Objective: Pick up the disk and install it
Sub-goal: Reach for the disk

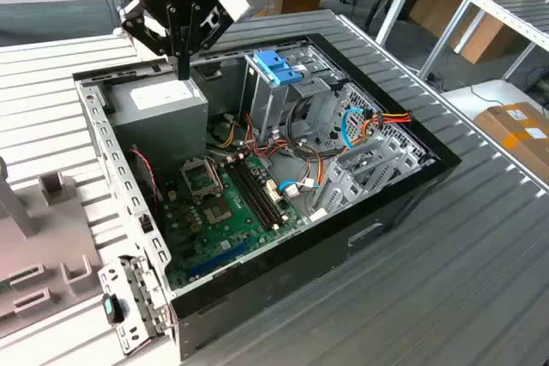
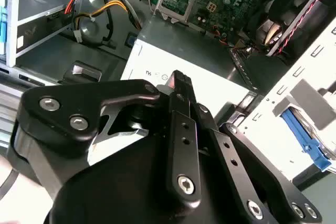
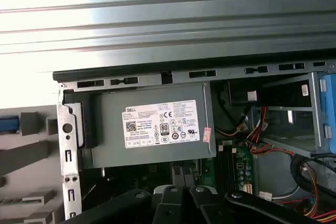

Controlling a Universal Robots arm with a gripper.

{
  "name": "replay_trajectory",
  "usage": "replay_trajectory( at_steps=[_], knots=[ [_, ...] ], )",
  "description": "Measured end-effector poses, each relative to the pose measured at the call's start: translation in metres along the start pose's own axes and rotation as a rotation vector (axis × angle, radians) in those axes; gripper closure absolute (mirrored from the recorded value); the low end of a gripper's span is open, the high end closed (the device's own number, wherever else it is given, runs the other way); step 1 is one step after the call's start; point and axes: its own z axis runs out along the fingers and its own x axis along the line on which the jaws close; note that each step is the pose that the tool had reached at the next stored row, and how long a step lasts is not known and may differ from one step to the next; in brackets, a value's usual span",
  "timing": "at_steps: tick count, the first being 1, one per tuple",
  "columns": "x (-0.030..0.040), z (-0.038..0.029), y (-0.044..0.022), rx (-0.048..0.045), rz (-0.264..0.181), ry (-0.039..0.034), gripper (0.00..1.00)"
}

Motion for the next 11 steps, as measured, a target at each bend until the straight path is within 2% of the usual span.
replay_trajectory(
  at_steps=[11],
  knots=[
    [0.007,-0.0002,-0.0005,-0.0001,0.0,0.0,0.9]
  ],
)
